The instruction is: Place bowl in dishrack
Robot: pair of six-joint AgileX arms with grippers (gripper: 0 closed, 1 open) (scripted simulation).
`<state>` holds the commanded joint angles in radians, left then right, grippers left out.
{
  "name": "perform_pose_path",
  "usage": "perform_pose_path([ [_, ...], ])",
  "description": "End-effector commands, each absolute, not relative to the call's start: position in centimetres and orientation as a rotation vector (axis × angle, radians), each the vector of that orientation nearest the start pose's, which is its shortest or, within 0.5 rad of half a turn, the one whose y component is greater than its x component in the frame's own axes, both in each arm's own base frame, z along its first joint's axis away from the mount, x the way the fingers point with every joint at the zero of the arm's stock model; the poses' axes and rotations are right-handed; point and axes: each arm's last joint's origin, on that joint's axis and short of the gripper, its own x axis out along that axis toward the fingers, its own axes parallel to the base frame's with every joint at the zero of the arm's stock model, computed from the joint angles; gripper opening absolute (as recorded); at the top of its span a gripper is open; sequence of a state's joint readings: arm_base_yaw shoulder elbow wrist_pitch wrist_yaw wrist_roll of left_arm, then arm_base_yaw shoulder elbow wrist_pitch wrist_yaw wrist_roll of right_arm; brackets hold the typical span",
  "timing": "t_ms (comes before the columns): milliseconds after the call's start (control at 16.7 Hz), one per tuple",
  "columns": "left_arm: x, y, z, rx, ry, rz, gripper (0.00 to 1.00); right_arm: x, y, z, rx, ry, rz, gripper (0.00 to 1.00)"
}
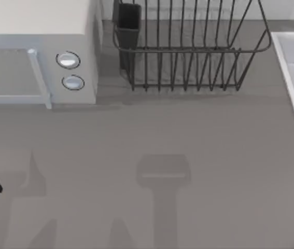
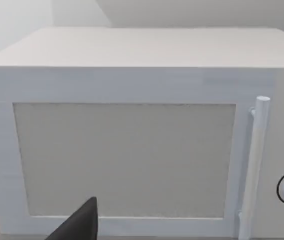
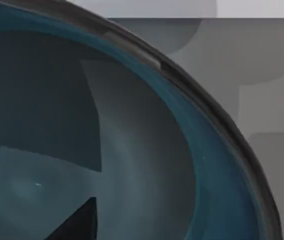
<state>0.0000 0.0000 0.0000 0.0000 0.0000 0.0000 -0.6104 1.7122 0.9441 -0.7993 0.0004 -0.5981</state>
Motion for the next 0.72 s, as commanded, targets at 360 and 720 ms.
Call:
perform_pose_path([
  [360, 10.57, -0.12, 16.0, 0.0, 0.0, 0.0, 1.0, 22.99, -15.95, 12.9, 0.008, 1.571, -0.008, 0.92],
  [720, 10.57, -0.12, 16.0, 0.0, 0.0, 0.0, 1.0, 22.99, -15.95, 12.9, 0.008, 1.571, -0.008, 0.47],
])
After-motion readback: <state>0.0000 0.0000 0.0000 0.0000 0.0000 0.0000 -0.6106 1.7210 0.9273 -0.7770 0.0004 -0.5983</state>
